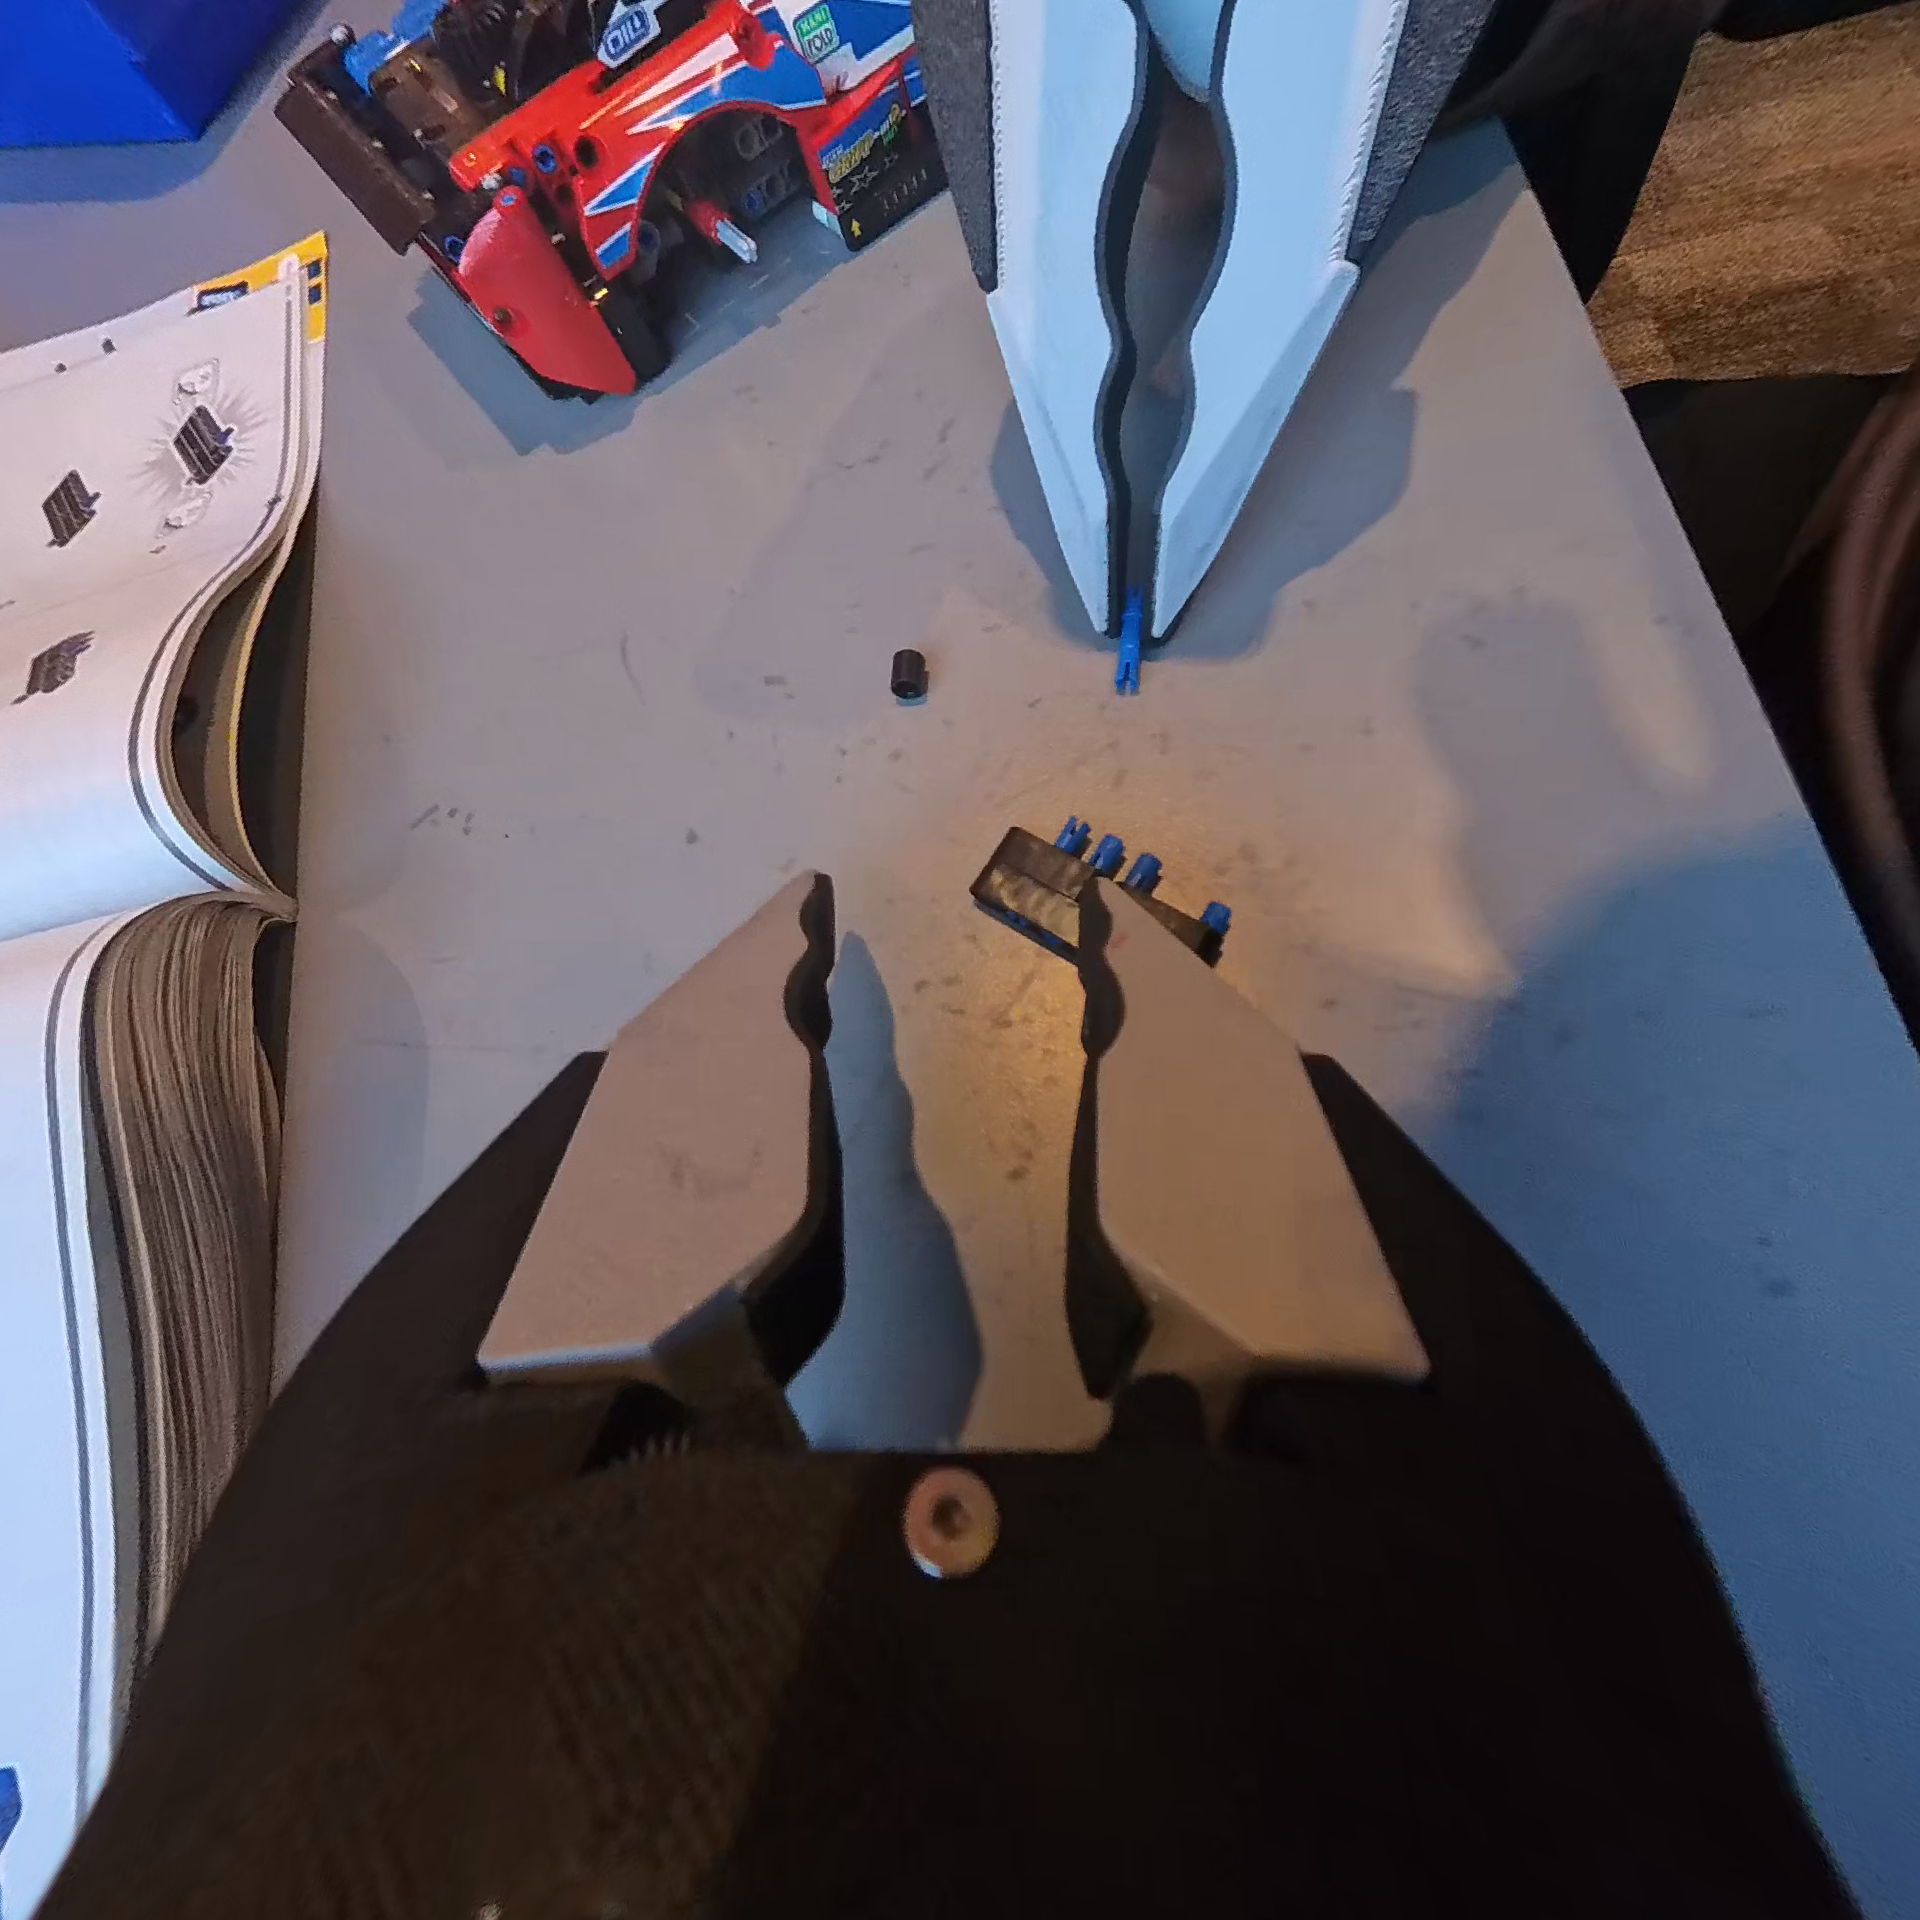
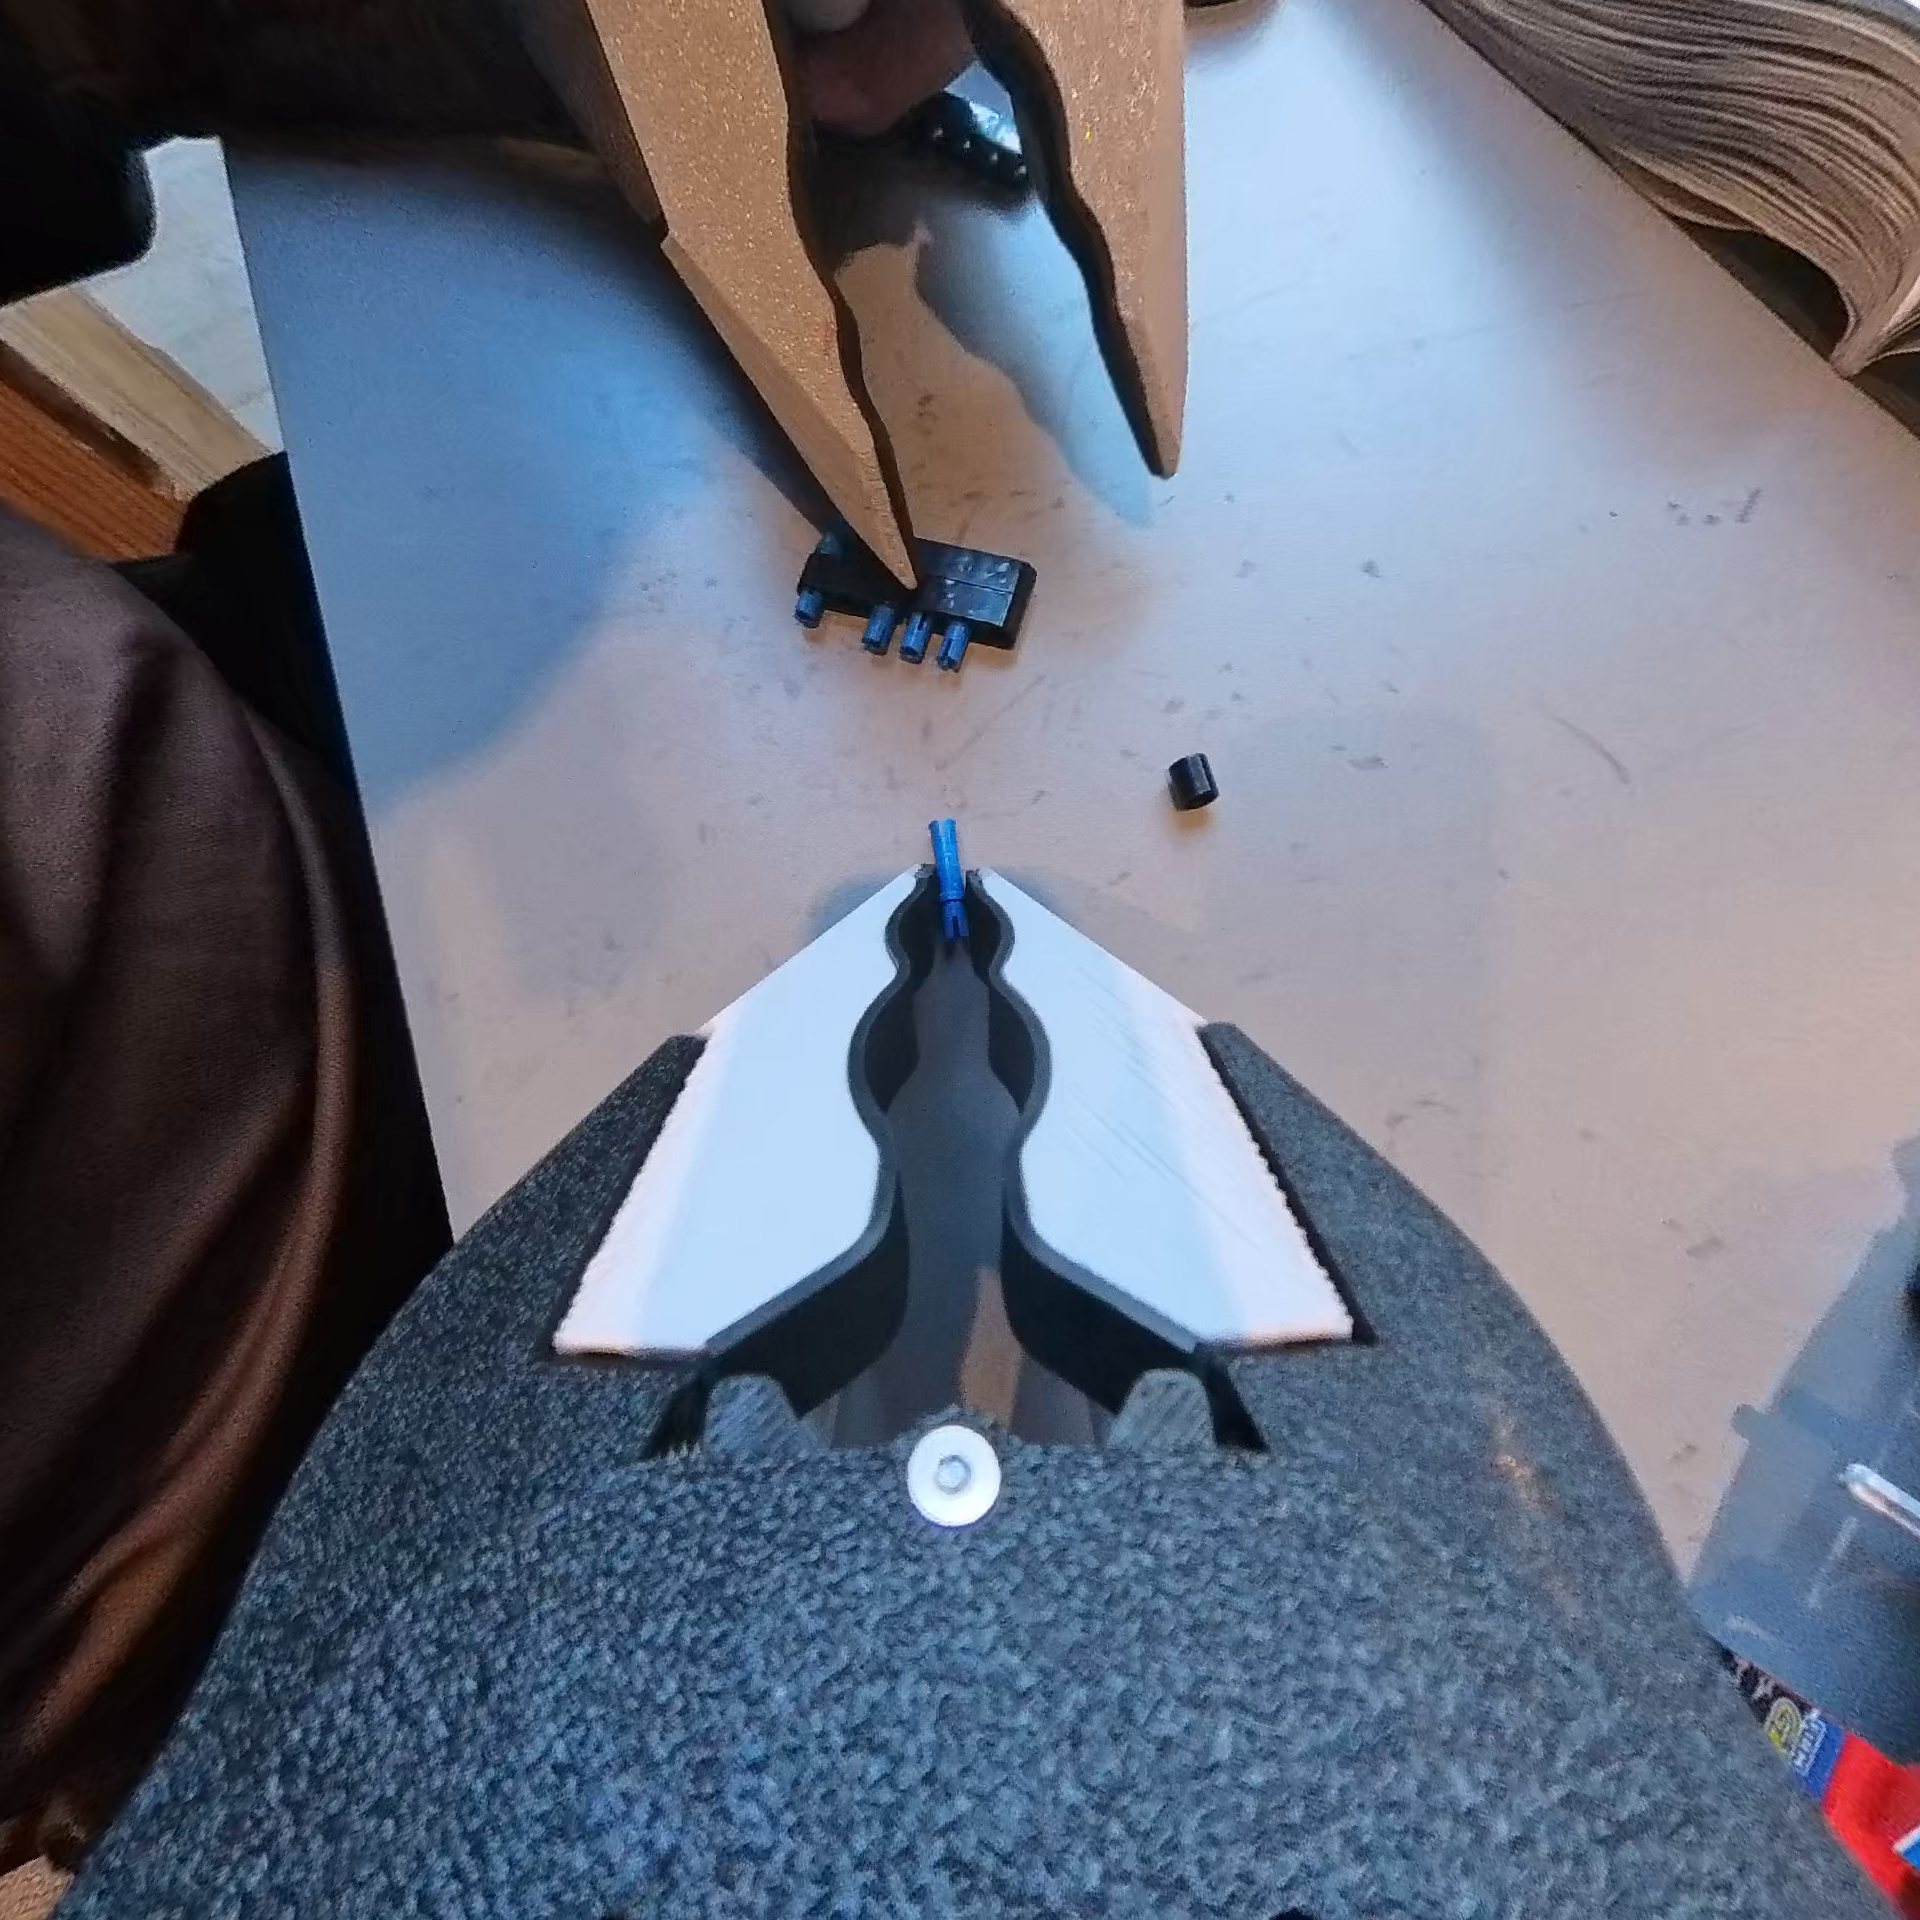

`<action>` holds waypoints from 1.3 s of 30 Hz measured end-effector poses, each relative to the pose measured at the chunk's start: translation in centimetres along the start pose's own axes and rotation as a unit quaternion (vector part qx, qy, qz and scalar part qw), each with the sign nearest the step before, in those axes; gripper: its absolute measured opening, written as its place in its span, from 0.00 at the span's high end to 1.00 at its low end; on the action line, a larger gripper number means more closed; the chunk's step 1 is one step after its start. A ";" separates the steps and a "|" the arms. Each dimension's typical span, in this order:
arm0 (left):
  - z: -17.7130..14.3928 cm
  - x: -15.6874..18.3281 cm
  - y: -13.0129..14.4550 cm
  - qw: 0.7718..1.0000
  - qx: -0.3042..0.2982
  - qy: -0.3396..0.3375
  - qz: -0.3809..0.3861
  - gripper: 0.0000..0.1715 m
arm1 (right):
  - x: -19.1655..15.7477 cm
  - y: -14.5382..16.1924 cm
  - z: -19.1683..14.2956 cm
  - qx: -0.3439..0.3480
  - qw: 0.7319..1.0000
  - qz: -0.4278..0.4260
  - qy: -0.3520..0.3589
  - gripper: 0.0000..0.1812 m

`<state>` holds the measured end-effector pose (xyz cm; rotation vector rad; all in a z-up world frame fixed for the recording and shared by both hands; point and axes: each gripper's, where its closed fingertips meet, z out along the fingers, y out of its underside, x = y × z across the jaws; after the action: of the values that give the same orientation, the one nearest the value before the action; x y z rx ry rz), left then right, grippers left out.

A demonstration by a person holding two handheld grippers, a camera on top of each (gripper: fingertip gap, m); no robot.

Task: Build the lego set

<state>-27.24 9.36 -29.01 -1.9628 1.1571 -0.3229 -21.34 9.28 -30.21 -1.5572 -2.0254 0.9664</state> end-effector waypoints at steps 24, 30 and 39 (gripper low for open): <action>-1.4 6.8 0.9 0.984 -0.054 0.167 -0.005 0.85 | -1.2 0.1 -0.4 0.006 0.999 0.034 0.010 0.97; -0.9 6.0 0.4 0.989 -0.058 0.135 -0.001 0.84 | -1.7 0.2 -0.7 0.009 1.000 0.021 0.002 0.97; -0.1 5.0 -3.5 0.997 0.003 0.068 0.034 0.82 | -2.6 -1.4 -0.7 0.047 0.999 0.005 -0.014 0.97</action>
<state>-22.44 6.02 -27.20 -1.9147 1.3059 -0.4287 -21.05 6.78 -28.44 -1.5149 -1.9628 1.0770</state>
